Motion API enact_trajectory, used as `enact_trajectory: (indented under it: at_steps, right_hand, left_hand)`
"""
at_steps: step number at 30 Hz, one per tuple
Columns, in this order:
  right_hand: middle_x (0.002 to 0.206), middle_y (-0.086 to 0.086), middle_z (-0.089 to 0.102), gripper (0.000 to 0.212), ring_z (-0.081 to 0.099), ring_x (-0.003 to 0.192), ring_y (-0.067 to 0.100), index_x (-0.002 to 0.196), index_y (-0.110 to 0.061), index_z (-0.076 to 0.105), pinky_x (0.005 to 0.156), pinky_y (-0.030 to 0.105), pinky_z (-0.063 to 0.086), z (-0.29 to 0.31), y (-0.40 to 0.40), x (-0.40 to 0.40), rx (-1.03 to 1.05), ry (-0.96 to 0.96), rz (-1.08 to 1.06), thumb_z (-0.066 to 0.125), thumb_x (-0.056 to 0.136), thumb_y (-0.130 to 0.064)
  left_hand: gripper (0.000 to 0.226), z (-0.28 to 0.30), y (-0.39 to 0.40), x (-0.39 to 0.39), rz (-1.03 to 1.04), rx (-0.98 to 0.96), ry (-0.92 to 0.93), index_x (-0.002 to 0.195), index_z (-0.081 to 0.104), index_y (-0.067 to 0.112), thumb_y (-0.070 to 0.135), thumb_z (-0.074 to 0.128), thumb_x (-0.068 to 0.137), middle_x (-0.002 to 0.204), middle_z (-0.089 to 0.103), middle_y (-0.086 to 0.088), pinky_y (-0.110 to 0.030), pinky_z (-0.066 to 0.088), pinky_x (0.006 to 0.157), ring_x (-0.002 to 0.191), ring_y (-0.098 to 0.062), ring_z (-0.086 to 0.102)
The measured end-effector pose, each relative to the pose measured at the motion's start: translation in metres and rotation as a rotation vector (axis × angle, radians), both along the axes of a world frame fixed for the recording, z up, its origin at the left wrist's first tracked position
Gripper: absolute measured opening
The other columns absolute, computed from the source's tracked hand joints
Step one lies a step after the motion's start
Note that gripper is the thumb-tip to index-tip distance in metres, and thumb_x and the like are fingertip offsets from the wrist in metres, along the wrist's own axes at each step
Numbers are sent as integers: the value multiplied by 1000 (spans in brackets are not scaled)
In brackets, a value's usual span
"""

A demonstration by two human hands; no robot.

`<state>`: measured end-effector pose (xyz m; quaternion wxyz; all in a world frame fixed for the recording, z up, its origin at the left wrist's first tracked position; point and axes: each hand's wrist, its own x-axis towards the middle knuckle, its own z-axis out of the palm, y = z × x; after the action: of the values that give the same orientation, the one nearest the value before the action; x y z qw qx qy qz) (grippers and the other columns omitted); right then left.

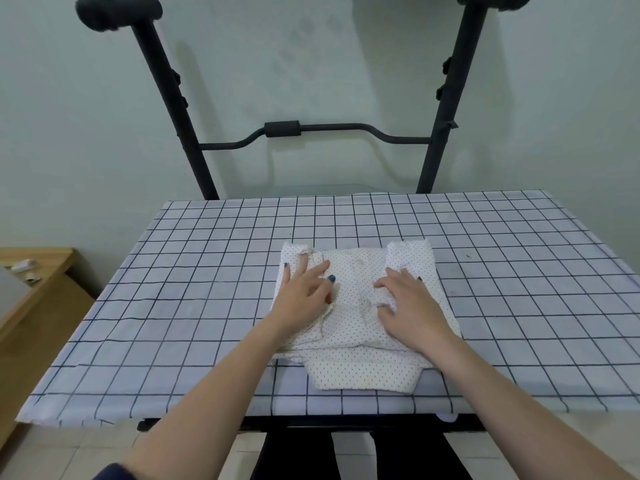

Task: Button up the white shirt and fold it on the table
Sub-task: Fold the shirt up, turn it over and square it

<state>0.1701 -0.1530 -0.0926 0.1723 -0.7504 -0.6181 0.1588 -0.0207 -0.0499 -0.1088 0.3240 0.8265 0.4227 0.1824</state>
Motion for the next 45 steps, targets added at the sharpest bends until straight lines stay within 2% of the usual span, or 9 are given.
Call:
enact_trajectory:
  at_steps: [4, 8, 11, 13, 17, 23, 30, 34, 45]
  right_hand:
    - [122, 3, 66, 36, 61, 92, 17, 123, -24, 58, 72, 28, 47, 4, -2, 8, 90, 8, -134, 50, 92, -7]
    - [70, 1, 69, 34, 41, 40, 8, 118, -27, 65, 43, 15, 28, 21, -12, 22, 103, 88, -130, 47, 94, -11]
    - [82, -12, 67, 18, 55, 52, 9, 113, -40, 55, 51, 28, 50, 36, -21, 18, -38, 90, 7, 49, 96, -38]
    - [89, -24, 61, 27, 56, 57, -4, 119, -43, 49, 64, 29, 53, 42, -17, 18, -45, 135, 44, 44, 95, -54]
    - [105, -1, 72, 29, 65, 75, 8, 125, -35, 53, 71, 34, 55, 36, 13, 41, 182, 163, -98, 42, 100, -26]
    - [162, -9, 13, 63, -1, 151, 15, 149, -36, 29, 121, 47, -4, -17, 27, 37, -26, -289, 85, 15, 91, -58]
    - [159, -13, 16, 55, 12, 149, 12, 147, -41, 30, 122, 43, 7, -19, 20, 38, 55, -132, 102, 25, 95, -58]
    - [111, -1, 69, 35, 62, 77, 9, 131, -20, 54, 62, 16, 47, 11, 20, 51, 326, 328, -320, 52, 96, -15]
    - [49, 10, 65, 25, 56, 42, 11, 96, 2, 62, 36, 16, 45, 41, 43, 91, -384, 851, -572, 76, 82, -12]
  left_hand:
    - [34, 2, 5, -6, 20, 17, -36, 72, 56, 21, 16, 38, 100, 152, 38, 8, -44, -6, 121, 149, -10, 11]
    - [17, -3, 11, -14, 139, 248, -111, 100, 56, 16, 4, 47, 91, 148, 34, 4, -39, 54, 79, 122, -12, 49]
    - [32, -7, 14, -12, 200, 390, -91, 118, 53, 16, 7, 57, 87, 153, 24, -1, -37, 57, 66, 118, -17, 50]
    - [45, -16, 16, -6, 215, 472, -10, 132, 48, 13, 15, 59, 88, 158, 19, -8, -39, 49, 95, 137, -26, 36]
    - [69, -23, 19, 0, 204, 414, 230, 152, 21, 10, 47, 36, 96, 162, 0, -14, -43, 3, 122, 150, -28, -2]
    - [82, -28, 19, 4, 143, 474, 477, 154, 18, 16, 62, 2, 88, 162, 0, -12, -48, -3, 120, 150, -26, -4]
    - [56, -12, 19, 2, 172, 240, 253, 148, 33, 25, 48, 20, 98, 161, 18, -2, -50, 14, 121, 149, -21, 14]
    - [34, 15, 31, -13, 485, -27, -273, 124, 57, 23, 10, 44, 96, 127, 59, 1, -36, 53, 84, 105, -23, 61]
    - [26, 59, 68, -28, 462, -628, 77, 89, 53, 5, 8, 77, 78, 69, 63, -14, -24, 39, 45, 51, -20, 51]
